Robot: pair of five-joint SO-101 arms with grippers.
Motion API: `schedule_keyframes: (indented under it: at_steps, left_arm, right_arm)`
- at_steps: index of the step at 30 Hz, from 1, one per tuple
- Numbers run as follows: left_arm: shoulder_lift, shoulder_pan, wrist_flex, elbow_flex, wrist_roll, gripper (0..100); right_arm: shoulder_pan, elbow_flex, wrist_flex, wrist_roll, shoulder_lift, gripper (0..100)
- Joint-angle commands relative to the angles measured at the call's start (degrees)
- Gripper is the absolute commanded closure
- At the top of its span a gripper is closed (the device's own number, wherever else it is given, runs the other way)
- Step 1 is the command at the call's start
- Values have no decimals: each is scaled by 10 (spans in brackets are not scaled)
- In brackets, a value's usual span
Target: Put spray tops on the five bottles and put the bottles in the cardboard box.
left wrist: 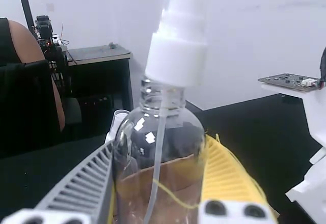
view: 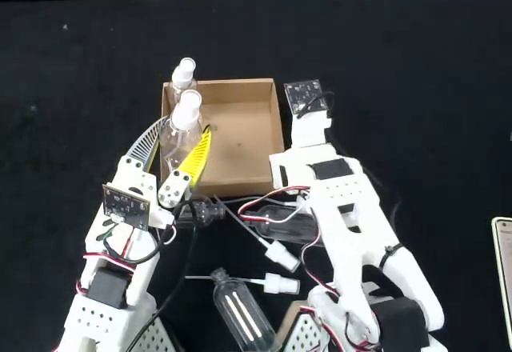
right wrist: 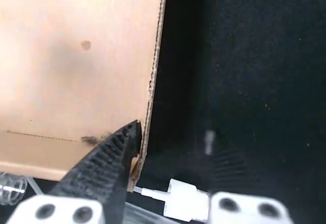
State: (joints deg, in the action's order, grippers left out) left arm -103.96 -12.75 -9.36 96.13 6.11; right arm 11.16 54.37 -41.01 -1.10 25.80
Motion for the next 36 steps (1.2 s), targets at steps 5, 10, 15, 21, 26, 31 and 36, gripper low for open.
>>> schedule_keyframes:
  at_steps: [5, 10, 15, 21, 26, 31, 36]
  left_arm:
    - [-6, -6, 10, 13, 2, 970]
    - [-6, -7, -7, 13, 4, 970]
    - [-6, 78, -29, 13, 4, 970]
    - [-6, 360, 82, 13, -1, 970]
    - [-5, 482, 92, 13, -1, 970]
    - [-4, 494, 95, 13, -1, 970]
    - [54, 502, 173, 15, 4, 970]
  right_arm:
    - [-60, 7, -22, 1, 156, 791]
    - [-113, 66, 47, 2, 173, 790]
    - [-130, 118, 111, 2, 173, 790]
    - [-126, 124, 120, 2, 173, 790]
    - [-125, 126, 119, 2, 173, 790]
    - [-125, 130, 118, 2, 173, 790]
    - [-124, 136, 121, 1, 173, 790]
